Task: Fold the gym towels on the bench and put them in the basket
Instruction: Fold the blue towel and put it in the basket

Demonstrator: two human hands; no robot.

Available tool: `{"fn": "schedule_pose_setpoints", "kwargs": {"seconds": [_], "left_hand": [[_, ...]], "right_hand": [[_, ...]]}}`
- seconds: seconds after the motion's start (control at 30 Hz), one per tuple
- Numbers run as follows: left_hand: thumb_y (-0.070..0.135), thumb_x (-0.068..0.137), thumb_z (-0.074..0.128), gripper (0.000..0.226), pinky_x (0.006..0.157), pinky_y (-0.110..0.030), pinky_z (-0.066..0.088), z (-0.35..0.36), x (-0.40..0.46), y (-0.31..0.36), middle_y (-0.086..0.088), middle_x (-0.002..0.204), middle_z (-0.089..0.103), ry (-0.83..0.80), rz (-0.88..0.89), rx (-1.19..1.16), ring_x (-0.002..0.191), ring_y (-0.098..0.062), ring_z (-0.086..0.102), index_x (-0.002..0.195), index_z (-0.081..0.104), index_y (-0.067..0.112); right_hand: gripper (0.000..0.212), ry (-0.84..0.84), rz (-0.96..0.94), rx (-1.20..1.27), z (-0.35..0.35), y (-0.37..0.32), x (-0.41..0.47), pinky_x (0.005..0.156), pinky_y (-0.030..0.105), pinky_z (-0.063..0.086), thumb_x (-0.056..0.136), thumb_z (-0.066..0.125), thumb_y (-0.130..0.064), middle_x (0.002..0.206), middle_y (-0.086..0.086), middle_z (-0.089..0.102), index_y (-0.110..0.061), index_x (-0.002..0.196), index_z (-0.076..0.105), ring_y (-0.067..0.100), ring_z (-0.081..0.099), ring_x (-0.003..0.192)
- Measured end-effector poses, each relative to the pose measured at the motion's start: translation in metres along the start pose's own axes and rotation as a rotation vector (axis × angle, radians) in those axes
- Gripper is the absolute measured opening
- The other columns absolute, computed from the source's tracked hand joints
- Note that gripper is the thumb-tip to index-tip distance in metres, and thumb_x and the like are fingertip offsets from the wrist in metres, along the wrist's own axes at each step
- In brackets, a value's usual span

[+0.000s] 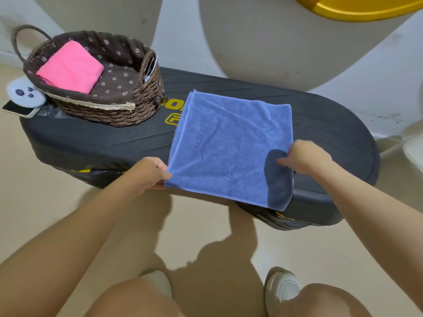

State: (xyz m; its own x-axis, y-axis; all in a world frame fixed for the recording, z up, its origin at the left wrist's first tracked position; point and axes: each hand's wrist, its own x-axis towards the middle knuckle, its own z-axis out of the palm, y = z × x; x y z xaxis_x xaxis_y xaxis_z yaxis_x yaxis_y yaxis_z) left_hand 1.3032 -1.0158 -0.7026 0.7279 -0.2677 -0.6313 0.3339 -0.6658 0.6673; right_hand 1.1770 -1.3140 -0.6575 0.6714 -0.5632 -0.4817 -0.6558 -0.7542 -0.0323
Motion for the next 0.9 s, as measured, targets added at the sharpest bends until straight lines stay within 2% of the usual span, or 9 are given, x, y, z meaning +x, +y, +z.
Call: {"fn": "schedule_pose_setpoints", "kwargs": {"seconds": [0.07,0.17,0.27,0.37,0.43,0.5,0.7,0.8,0.9], "left_hand": [[-0.004,0.084,0.058,0.021,0.049,-0.018,0.055,-0.001,0.002,-0.002,-0.011,0.068,0.056,-0.002,-0.010,0.008,0.061,-0.018,0.056,0.069,0.051,0.008],[-0.007,0.083,0.056,0.021,0.050,-0.018,0.056,-0.001,0.004,-0.007,-0.011,0.070,0.055,-0.006,-0.002,-0.013,0.061,-0.018,0.056,0.069,0.051,0.007],[-0.008,0.083,0.056,0.021,0.053,-0.022,0.057,-0.003,0.007,-0.011,-0.010,0.067,0.055,-0.016,-0.008,-0.009,0.059,-0.017,0.057,0.071,0.050,0.008],[-0.006,0.077,0.057,0.019,0.056,-0.028,0.052,-0.012,0.007,-0.010,-0.010,0.067,0.060,-0.011,-0.003,0.355,0.061,-0.024,0.058,0.071,0.053,0.011],[0.003,0.078,0.057,0.011,0.068,-0.031,0.048,-0.017,0.008,-0.002,-0.007,0.081,0.062,0.113,0.062,0.614,0.079,-0.027,0.059,0.077,0.054,0.014],[0.010,0.083,0.052,0.006,0.072,-0.030,0.042,-0.016,0.012,0.013,-0.005,0.084,0.061,0.237,0.188,0.555,0.084,-0.025,0.056,0.082,0.055,0.014],[0.024,0.088,0.054,0.018,0.065,-0.032,0.036,0.004,0.041,0.043,-0.007,0.080,0.059,0.273,0.289,0.524,0.080,-0.029,0.053,0.074,0.054,0.014],[0.036,0.090,0.054,0.032,0.072,-0.035,0.037,0.010,0.050,0.038,-0.012,0.106,0.060,0.292,0.250,0.666,0.100,-0.032,0.056,0.102,0.055,0.007],[0.041,0.090,0.053,0.041,0.072,-0.034,0.036,0.010,0.052,0.033,-0.014,0.111,0.058,0.286,0.261,0.728,0.103,-0.031,0.056,0.107,0.052,0.004]], "right_hand": [[0.029,0.093,-0.229,0.086,0.005,-0.021,0.000,0.060,0.031,0.039,0.089,0.056,-0.031,0.073,0.003,0.052,-0.015,0.068,0.044,0.024,0.050,0.071],[0.023,0.029,-0.531,-0.004,0.020,-0.053,-0.004,0.069,0.033,0.041,0.092,0.052,-0.029,0.081,0.002,0.049,-0.014,0.076,0.044,0.023,0.047,0.080],[0.018,0.096,-0.599,-0.049,0.026,-0.071,0.006,0.070,0.036,0.042,0.094,0.046,-0.024,0.088,0.004,0.044,-0.013,0.080,0.044,0.028,0.050,0.086],[0.020,0.142,-0.581,0.021,0.022,-0.083,0.023,0.077,0.038,0.047,0.094,0.045,-0.022,0.096,0.010,0.051,-0.006,0.091,0.055,0.033,0.054,0.095],[0.022,0.149,-0.613,0.081,0.016,-0.094,0.034,0.084,0.038,0.047,0.093,0.047,-0.023,0.105,0.012,0.055,-0.005,0.099,0.059,0.031,0.054,0.099],[0.021,0.167,-0.672,0.132,0.011,-0.109,0.045,0.088,0.038,0.046,0.094,0.047,-0.022,0.110,0.011,0.055,-0.009,0.105,0.060,0.029,0.054,0.103],[0.031,0.138,-0.910,-0.022,0.010,-0.175,0.069,0.078,0.035,0.046,0.096,0.043,-0.015,0.125,0.001,0.050,-0.024,0.120,0.060,0.024,0.049,0.112],[0.039,0.108,-1.005,-0.292,0.014,-0.196,0.076,0.075,0.036,0.047,0.093,0.041,-0.007,0.135,0.002,0.046,-0.023,0.127,0.053,0.026,0.046,0.120],[0.037,0.140,-1.042,-0.477,0.007,-0.205,0.074,0.063,0.033,0.036,0.094,0.039,-0.007,0.131,0.005,0.045,-0.019,0.127,0.050,0.028,0.050,0.113]]}}
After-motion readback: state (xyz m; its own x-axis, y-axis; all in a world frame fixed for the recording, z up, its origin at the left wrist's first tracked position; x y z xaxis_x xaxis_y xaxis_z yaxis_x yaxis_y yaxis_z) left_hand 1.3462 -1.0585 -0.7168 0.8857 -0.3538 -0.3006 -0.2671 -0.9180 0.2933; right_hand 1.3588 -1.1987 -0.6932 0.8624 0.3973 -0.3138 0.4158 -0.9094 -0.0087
